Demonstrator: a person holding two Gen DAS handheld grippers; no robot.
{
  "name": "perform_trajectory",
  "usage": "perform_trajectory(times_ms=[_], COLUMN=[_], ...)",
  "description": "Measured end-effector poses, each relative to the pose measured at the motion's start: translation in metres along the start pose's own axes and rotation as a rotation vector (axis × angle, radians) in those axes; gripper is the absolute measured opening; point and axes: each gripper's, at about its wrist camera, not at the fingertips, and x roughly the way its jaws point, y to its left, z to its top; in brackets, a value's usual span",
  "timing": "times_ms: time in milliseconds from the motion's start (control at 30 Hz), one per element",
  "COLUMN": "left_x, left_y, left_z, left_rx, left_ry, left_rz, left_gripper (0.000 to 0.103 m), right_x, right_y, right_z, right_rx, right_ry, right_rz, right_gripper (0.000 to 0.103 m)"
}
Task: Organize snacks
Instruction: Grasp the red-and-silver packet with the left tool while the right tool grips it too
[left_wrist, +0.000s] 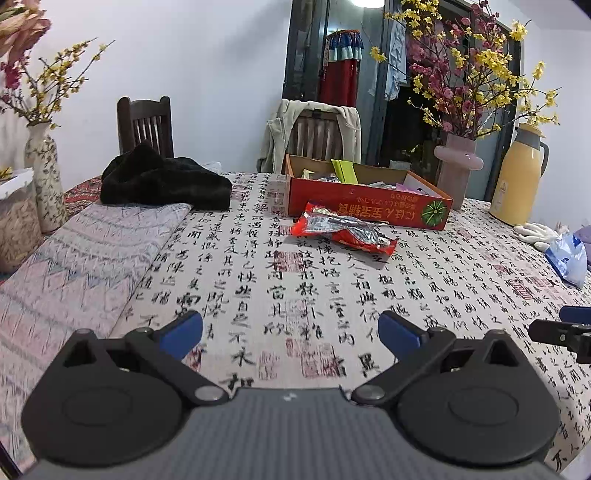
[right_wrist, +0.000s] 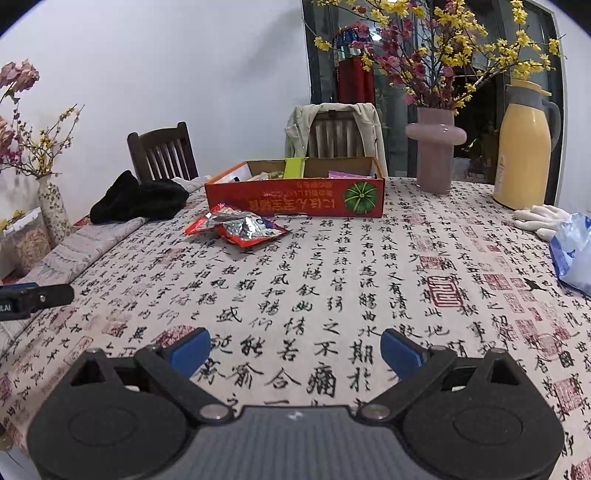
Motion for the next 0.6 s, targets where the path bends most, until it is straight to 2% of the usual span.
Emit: perform_trajectory(times_ms=[167,367,467,600], left_x=[0.024,0.062,0.091,0.133], left_y=[0.004,0.007,0.011,0.015], left_z=[0.023,0.048,0.065,0.088], left_rx=[0.035,0.091,0.099,0.101], left_ry=[0.050,0.072,0.096,0.122], left_rz=[-0.055,-0.074,-0.094,-0.106], left_gripper=[0.103,0.101,0.098,0.087], right_x=[0.020,0.054,0.077,0.112], right_y=[-0.002,0.001,0.005,0.011], right_z=[0.024,0.055,0.071,0.089], right_rx=[0.035,0.036,0.025,-0.004], right_ry=[0.017,0.033,0.041,0.061], right_rz=[0.071,0.094,0.108,0.111], right_gripper=[0.096,0.088,0.086,0.081])
